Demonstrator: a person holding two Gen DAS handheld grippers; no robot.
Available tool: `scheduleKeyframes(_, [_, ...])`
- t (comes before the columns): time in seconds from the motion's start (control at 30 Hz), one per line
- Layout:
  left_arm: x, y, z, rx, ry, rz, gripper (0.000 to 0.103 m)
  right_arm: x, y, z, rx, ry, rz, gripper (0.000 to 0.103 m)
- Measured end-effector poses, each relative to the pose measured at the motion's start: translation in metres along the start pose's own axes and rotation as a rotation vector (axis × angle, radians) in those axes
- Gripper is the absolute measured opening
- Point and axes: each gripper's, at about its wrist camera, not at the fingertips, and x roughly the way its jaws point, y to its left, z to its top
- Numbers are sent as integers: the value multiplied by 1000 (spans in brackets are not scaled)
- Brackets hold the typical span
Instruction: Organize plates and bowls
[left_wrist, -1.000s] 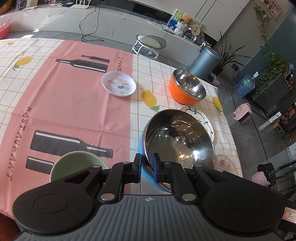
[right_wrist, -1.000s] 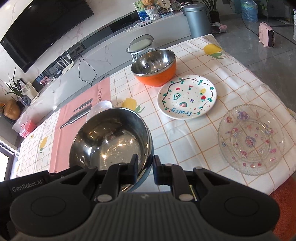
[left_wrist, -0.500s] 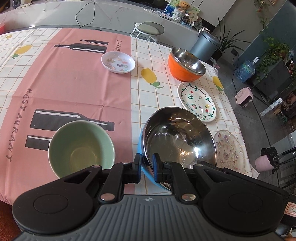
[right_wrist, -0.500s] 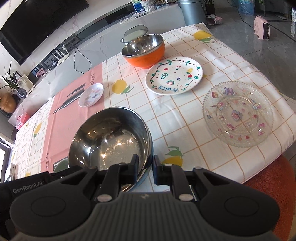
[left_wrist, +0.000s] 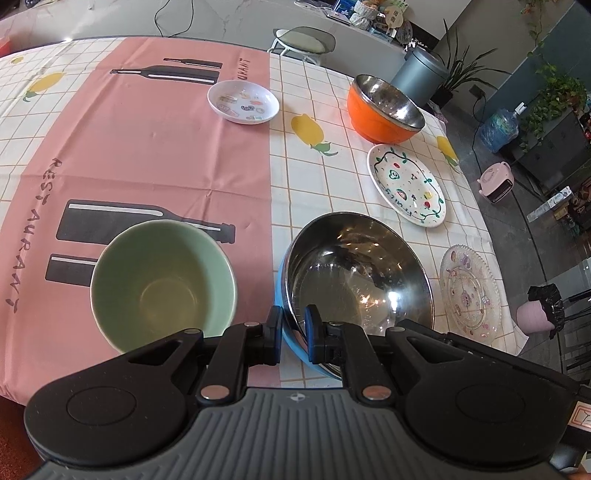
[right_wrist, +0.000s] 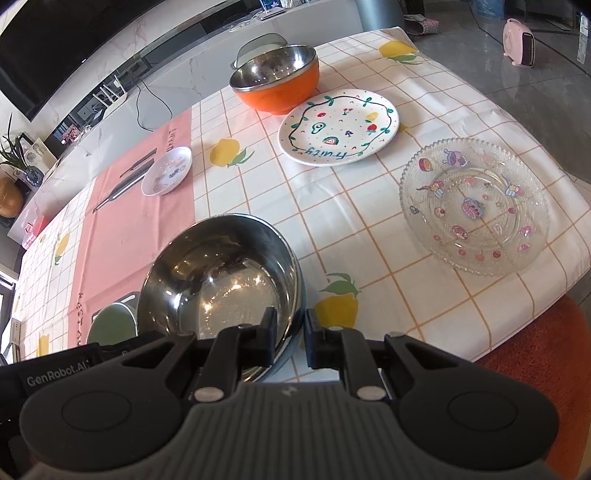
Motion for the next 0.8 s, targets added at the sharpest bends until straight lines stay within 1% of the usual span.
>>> scheduleKeyframes(0.13, [3,-1,-2,13,0,20,13,4,-1,-1,8,8,4,13])
scheduleKeyframes(0.23, [3,1,-1,9,2,19,13,5,0,-1,7,6,6,13])
scheduleKeyframes(0.37, [2,0,0,14,-9,31,14,4,0,-1,5,6,13,17])
scheduleKeyframes(0.4, [1,0,0,17,-13,38,18,4,1,-1,-3,2,3,23])
scheduleKeyframes(0.43, [1,0,0,16,-19,46,21,3,2,-1,-12,-5,-7,35])
scheduleKeyframes(0.47, [-1,1,1,14,-26,49,25,2,3,-1,-20,-12,-15,37])
scheduleKeyframes(0.57, [-7,0,5,22,-58,47,27,-1,4,1,-31,-28,-18,37])
scheduleKeyframes(0.67, [-16,-5,12,55,-106,43,32,-6,3,5,-35,-44,-19,37])
scheduleKeyframes(0.8, [-23,-13,28,82,-140,1,39,-13,5,16,-52,-78,-14,39])
